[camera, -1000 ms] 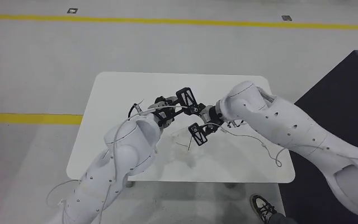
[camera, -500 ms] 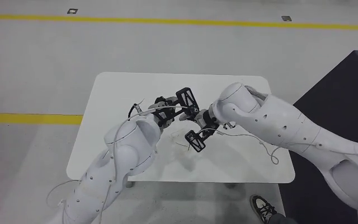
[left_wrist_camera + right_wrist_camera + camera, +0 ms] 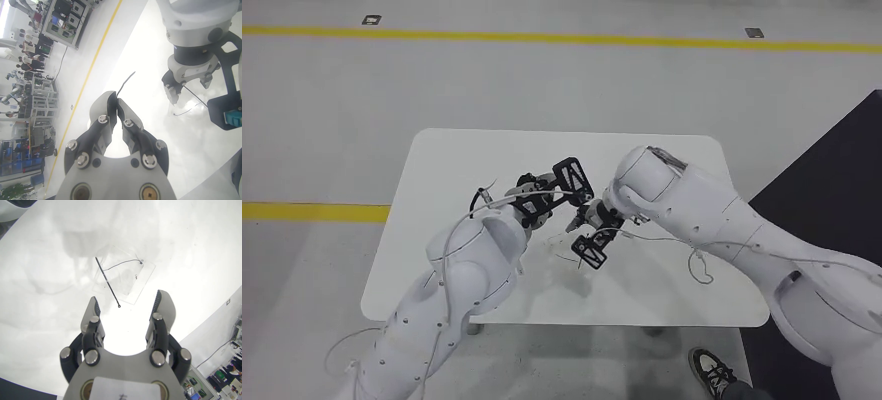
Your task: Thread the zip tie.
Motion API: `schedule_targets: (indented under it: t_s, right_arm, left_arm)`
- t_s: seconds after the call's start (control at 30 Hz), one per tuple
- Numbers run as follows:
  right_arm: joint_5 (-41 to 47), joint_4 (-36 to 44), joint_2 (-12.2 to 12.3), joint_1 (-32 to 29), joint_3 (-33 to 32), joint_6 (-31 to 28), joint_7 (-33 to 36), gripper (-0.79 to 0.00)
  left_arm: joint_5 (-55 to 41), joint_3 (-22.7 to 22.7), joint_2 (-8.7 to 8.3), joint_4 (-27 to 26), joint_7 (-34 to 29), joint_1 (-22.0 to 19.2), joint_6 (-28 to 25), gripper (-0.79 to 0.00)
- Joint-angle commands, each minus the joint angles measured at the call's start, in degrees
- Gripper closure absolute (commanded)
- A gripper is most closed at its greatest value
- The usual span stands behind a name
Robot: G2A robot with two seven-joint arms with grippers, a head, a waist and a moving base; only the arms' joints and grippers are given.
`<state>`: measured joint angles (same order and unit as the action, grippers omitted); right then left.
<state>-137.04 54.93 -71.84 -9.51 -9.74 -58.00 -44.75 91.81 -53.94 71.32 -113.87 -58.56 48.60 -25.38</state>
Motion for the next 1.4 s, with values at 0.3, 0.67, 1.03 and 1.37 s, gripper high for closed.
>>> schedule_targets:
  t_s: [0.3, 0.67, 1.03, 1.37]
  right_arm:
    - [-7.9, -8.0, -8.3, -0.6, 0.0, 0.0, -1.6, -0.354]
    - [-9.1, -12.2, -12.4, 0.0, 0.0, 0.0, -1.6, -0.354]
    - [-6.1, -5.6, -9.0, -0.8, 0.0, 0.0, -1.6, -0.428]
    - [-4.0, 2.6, -3.2, -0.2, 0.0, 0.0, -1.6, -0.449]
  left_arm:
    - [0.1, 0.0, 0.0, 0.0, -0.1, 0.0, -0.1, 0.0]
    - [0.1, 0.0, 0.0, 0.0, -0.1, 0.0, -0.1, 0.0]
    - [0.1, 0.0, 0.0, 0.0, -0.1, 0.0, -0.1, 0.0]
    - [0.1, 0.0, 0.0, 0.0, -0.1, 0.0, -0.1, 0.0]
